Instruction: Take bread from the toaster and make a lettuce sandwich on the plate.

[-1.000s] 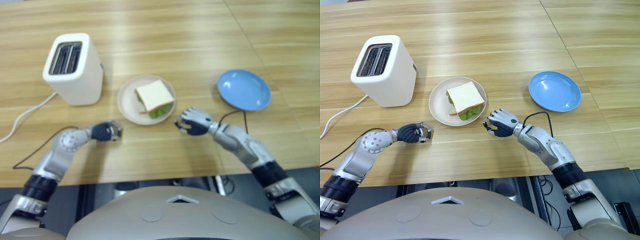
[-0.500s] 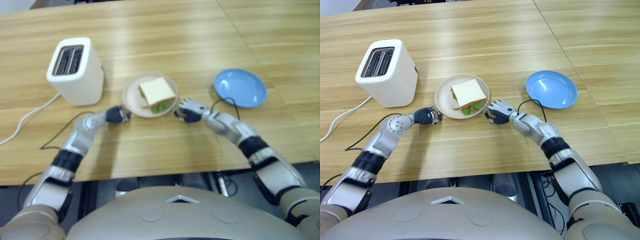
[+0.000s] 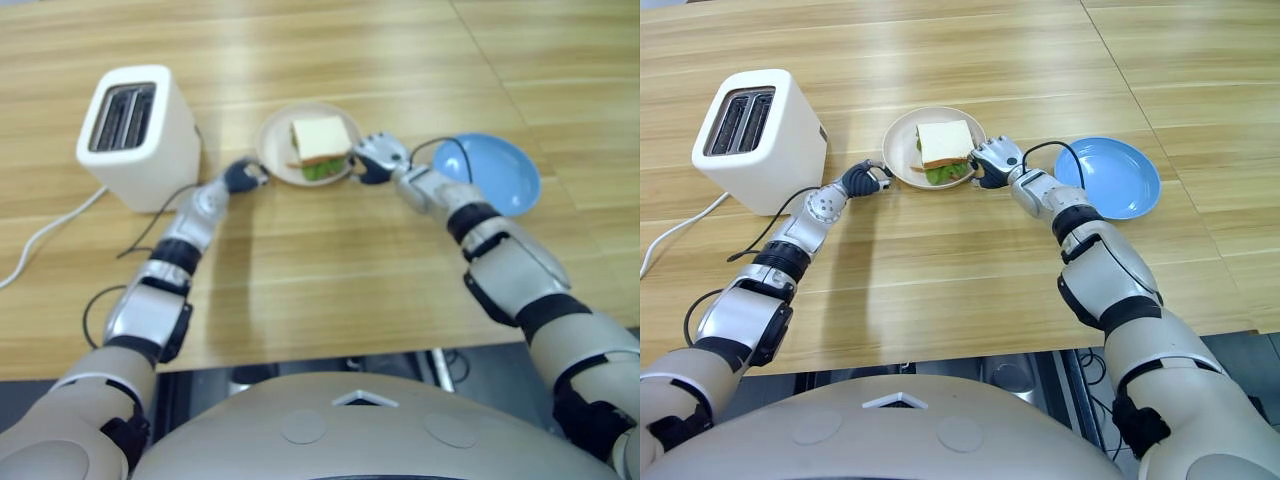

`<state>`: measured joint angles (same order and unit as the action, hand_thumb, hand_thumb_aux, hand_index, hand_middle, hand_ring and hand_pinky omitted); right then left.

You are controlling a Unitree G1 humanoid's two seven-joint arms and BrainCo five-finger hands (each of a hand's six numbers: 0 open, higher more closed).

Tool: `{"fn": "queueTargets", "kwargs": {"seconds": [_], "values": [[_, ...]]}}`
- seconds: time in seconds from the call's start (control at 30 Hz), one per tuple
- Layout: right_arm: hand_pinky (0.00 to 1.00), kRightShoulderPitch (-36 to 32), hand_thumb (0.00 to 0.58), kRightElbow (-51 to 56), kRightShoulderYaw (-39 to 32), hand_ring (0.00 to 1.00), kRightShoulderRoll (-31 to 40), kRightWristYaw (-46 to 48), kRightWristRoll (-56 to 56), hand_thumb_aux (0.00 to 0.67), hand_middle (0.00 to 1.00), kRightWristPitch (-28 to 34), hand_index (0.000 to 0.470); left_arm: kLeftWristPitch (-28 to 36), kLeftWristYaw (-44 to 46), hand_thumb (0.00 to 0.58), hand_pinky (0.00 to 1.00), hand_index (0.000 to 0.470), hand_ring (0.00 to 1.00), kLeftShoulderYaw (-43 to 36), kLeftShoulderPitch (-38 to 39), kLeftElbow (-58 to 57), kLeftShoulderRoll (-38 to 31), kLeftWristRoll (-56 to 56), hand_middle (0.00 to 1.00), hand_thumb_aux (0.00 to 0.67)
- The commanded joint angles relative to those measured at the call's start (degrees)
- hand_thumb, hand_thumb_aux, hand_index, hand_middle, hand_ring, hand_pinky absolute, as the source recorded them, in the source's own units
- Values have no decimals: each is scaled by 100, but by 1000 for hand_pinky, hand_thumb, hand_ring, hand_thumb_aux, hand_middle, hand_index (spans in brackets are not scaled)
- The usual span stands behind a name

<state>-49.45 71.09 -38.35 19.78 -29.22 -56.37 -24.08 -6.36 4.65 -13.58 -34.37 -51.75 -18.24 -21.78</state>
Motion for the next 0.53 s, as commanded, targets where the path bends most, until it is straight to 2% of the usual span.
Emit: {"fn": "queueTargets", "kwargs": {"seconds": [0.03, 0.13, 0.23, 0.33, 0.43, 0.53], "values": [[0, 368, 0, -302, 438, 0, 339, -157, 596, 0, 0, -341, 0, -414, -490, 0, 0, 0, 0, 399, 136, 401, -112, 265, 0, 0], [0, 939, 0, -872, 1345, 0, 534, 201, 1764, 0, 0, -820, 0, -996, -473, 0, 0, 0, 0, 888, 377, 921, 93, 926, 0, 0], [0, 1704, 0, -1621, 2450, 0, 362, 1254, 3598, 0, 0, -1304, 0, -1354, -419, 0, 0, 0, 0, 1303, 563, 1239, 414, 1537, 0, 0], [0, 2267, 0, -2352, 3220, 0, -39, 2484, 5176, 0, 0, -1055, 0, -1303, -269, 0, 0, 0, 0, 1602, 589, 1241, 699, 2018, 0, 0], [0, 2595, 0, -2791, 3507, 0, -269, 3015, 5709, 0, 0, -748, 0, -1086, -69, 0, 0, 0, 0, 1700, 580, 1149, 845, 2248, 0, 0], [0, 2797, 0, -3130, 3868, 0, -487, 3375, 6274, 0, 0, -394, 0, -1139, 1, 0, 0, 0, 0, 1726, 601, 1094, 915, 2329, 0, 0]]}}
